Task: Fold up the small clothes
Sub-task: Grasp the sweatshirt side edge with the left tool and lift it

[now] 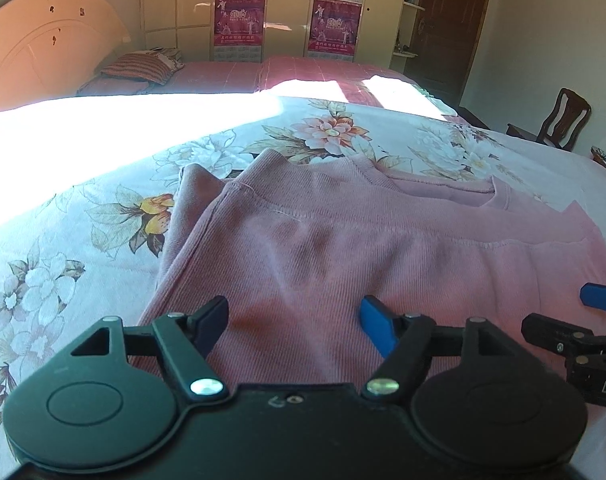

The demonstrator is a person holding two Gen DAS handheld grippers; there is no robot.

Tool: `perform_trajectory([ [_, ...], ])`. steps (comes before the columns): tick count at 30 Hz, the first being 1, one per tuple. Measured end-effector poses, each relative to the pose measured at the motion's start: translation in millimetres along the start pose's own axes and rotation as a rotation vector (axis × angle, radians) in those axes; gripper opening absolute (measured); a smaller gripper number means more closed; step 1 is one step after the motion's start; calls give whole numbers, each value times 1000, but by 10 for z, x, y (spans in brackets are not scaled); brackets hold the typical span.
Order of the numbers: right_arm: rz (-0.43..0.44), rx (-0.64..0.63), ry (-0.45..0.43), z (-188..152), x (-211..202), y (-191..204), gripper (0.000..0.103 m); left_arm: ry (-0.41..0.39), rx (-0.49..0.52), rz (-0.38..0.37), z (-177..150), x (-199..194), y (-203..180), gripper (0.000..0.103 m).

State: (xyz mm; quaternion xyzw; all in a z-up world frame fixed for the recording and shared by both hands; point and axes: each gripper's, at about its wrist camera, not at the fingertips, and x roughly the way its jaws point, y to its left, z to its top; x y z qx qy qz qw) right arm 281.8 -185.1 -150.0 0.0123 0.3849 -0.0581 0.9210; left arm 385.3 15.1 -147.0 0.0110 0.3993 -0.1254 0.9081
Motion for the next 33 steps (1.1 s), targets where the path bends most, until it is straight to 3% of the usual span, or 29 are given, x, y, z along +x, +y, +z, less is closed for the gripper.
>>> perform_trajectory([
  [8,-16,-20,71,-206,6,143,83,70,-84,-39,-338,-452,335,72],
  [12,4,17,39,-234,-139,148,83,109,-227,-77,-640,-730,590,65],
  [14,9,22,37,-254,-180,158,83,156,-339,-134,-781,-767,703,58],
  [16,14,28,37,-271,-202,171,83,185,-461,-194,-903,-746,796,57],
  [23,10,40,19,-297,-215,203,83,92,-704,-334,-885,-391,994,57],
  [27,-2,55,9,-261,-170,177,83,15,-766,-366,-764,-137,1015,57],
  [28,-11,54,2,-234,-149,169,83,1,-766,-361,-742,-102,997,54],
  [30,-31,59,-12,-172,-115,147,83,0,-771,-337,-730,-41,979,20],
  [33,-50,69,-27,-82,-72,124,83,0,-826,-338,-793,22,1033,15],
])
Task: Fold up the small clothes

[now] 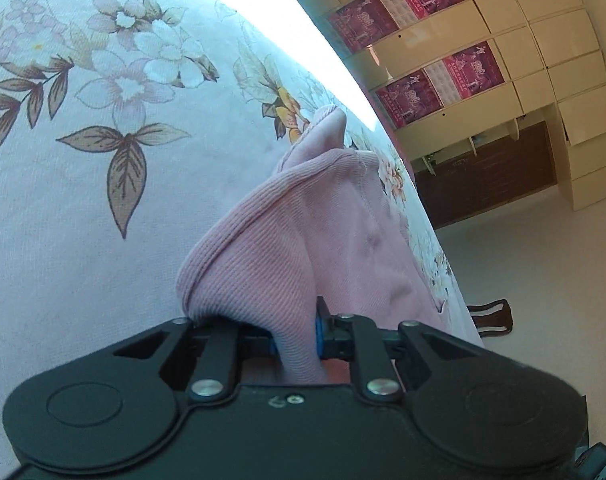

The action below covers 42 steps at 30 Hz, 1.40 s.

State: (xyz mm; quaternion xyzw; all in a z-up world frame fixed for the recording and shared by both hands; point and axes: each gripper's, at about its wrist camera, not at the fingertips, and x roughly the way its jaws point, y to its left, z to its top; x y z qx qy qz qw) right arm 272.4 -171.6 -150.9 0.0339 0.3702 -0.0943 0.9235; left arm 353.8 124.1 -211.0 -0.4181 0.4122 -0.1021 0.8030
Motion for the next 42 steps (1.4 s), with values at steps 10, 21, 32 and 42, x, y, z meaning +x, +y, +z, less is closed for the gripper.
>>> perform_trajectory([
  [10,-40,-115,38,-163,267,44,88,-86,230,6,-56,-184,-510,11],
  [21,152,88,-31,-25,-49,-882,89,-115,669,-110,-864,44,-2005,11],
  [32,103,298,-31,-200,-420,-2428,89,121,1018,-36,-2362,1064,-2397,15],
  [42,339,325,-1,22,-358,-2302,89,60,1035,-47,-2151,383,-2324,67],
])
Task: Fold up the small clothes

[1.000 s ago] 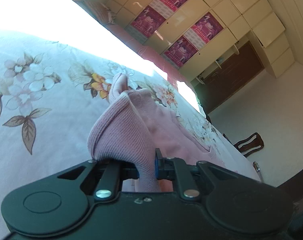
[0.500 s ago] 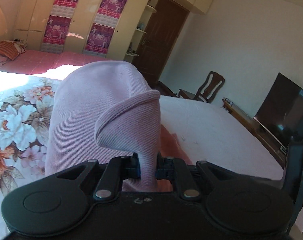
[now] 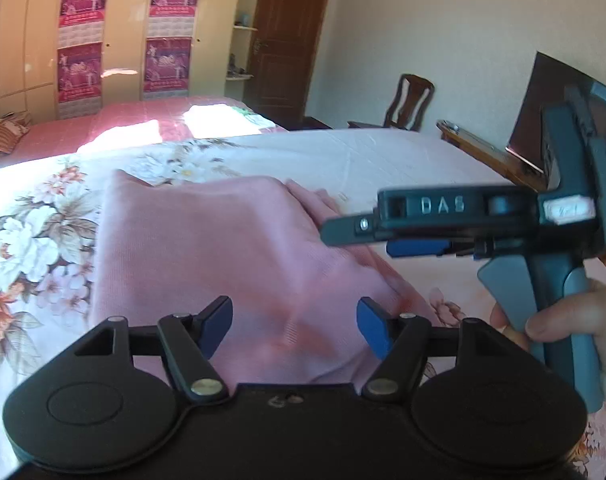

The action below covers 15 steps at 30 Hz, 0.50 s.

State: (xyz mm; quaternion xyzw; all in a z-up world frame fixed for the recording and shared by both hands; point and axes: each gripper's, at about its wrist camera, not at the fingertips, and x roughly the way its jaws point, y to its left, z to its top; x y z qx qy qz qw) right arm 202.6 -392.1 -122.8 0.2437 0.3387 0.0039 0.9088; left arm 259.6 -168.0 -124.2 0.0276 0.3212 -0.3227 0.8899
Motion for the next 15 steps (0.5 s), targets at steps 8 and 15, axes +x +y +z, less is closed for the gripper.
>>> perform_trajectory([
  [8,60,39,106,31,521,19,89,-12,-137,219,170,11,740,65],
  [15,68,39,127,106,609,-13,46,-4,-141,229,207,105,912,65],
])
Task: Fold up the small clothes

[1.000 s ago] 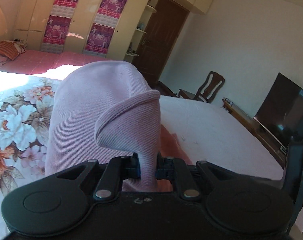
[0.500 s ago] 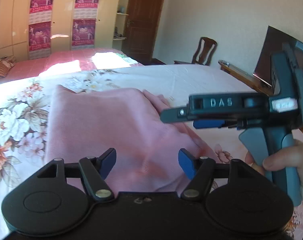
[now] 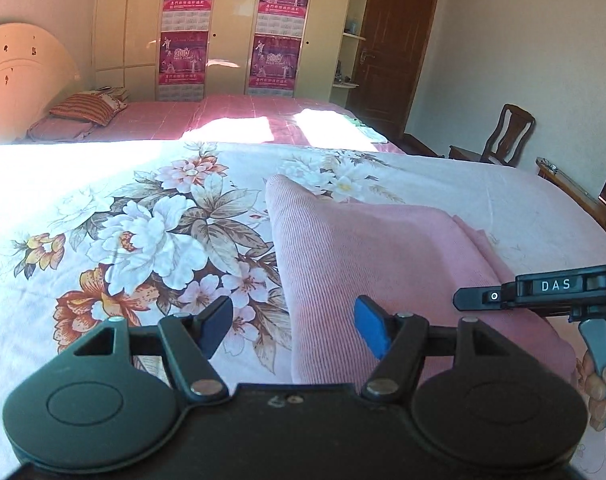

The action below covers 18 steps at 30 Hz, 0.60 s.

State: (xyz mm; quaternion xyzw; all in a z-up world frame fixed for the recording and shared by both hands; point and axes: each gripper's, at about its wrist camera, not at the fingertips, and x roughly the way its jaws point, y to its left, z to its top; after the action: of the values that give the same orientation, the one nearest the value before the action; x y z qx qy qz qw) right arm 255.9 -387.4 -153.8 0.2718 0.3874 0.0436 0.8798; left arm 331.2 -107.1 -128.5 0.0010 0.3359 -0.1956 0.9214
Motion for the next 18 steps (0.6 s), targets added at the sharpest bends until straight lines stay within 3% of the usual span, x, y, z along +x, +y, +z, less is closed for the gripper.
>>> perform_trajectory([
  [3,-23,56,-46,36,13,-103,46,1,-28,1,39,130,17,66],
  [7,30,86,-18,106,86,-92,46,12,-51,4,69,271,10,66],
  [8,26,75,-21,107,54,-79,37,11,-46,4,75,277,2,66],
  [9,26,63,-32,118,-4,-68,11,9,-39,4,87,285,-10,65],
  [14,-24,-70,-137,149,-391,142,11,0,-19,-28,132,258,-89,65],
  [18,-120,-220,-183,121,-614,310,11,-5,-15,-74,126,246,-226,65],
])
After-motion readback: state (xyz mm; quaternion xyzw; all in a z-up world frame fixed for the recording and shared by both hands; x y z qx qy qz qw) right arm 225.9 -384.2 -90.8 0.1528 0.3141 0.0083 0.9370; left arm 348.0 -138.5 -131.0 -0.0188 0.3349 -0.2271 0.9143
